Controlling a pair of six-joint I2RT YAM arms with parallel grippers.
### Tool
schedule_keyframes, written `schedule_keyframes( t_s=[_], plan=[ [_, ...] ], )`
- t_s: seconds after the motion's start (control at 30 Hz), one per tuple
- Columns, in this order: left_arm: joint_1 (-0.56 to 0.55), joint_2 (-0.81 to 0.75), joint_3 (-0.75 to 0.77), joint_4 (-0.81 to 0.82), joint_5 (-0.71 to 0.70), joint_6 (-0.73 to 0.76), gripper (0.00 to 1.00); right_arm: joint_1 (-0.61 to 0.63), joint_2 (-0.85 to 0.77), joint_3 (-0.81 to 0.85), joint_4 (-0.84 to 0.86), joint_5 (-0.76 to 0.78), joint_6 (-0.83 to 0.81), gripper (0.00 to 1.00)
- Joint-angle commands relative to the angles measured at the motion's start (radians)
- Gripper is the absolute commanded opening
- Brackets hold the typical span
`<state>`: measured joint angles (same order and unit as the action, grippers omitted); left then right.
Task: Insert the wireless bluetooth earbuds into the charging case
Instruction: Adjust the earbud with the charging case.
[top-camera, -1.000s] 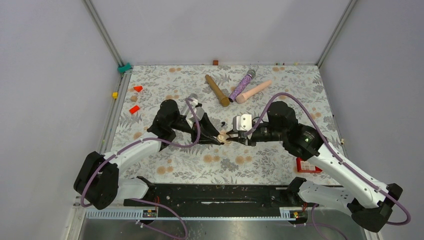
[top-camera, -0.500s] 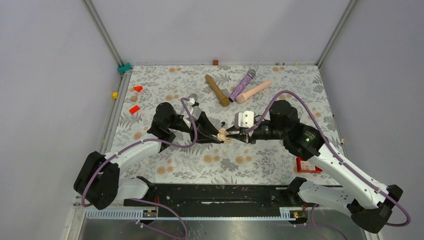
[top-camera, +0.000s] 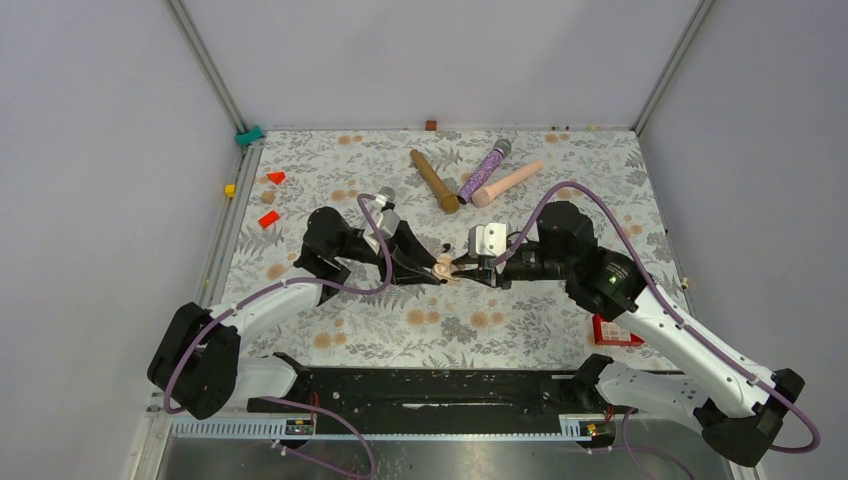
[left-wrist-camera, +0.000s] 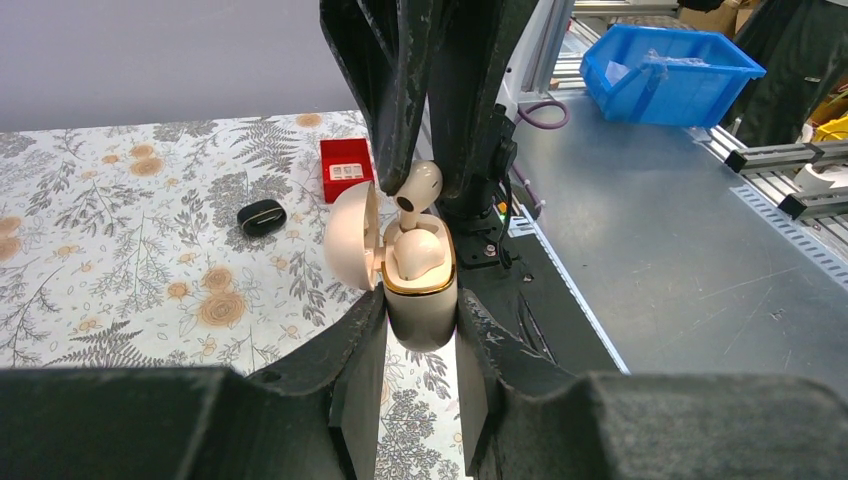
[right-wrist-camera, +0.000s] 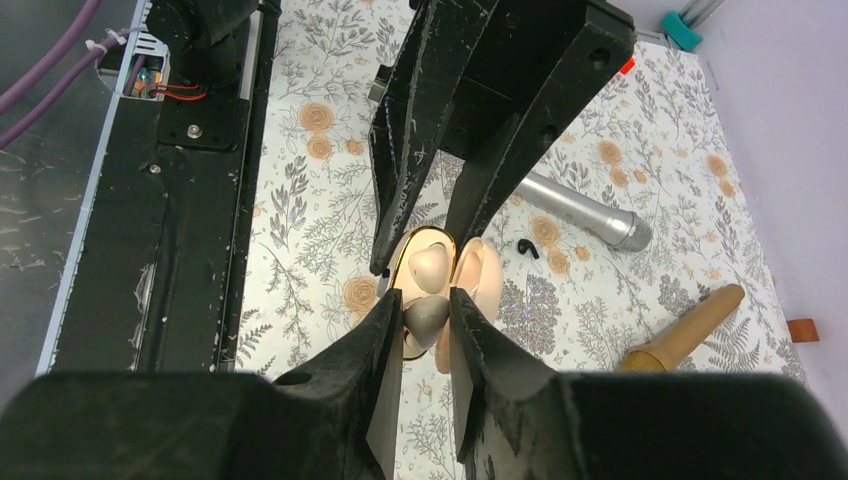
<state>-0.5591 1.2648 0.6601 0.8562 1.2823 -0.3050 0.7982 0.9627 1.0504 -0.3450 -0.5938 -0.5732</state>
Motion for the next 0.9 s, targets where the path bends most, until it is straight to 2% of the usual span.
schedule_keyframes(
  t_s=[0.0, 0.37, 0.53, 0.87],
  plan=[
    [0.009, -0.021, -0.007, 0.092, -0.016, -0.022, 0.0, -0.008, 0.001, -0.007, 0.046, -0.023, 0.022, 0.2],
    [0.014, -0.025, -0.011, 0.139, -0.02, -0.055, 0.0, -0.008, 0.004, -0.013, 0.055, -0.007, 0.02, 0.21],
    [0.018, -0.028, -0.01, 0.146, -0.018, -0.062, 0.0, -0.01, -0.005, 0.009, 0.03, -0.024, 0.019, 0.36],
    [0.018, -0.028, -0.013, 0.14, -0.009, -0.052, 0.0, -0.024, -0.025, 0.057, 0.009, -0.048, 0.057, 0.47]
  ],
)
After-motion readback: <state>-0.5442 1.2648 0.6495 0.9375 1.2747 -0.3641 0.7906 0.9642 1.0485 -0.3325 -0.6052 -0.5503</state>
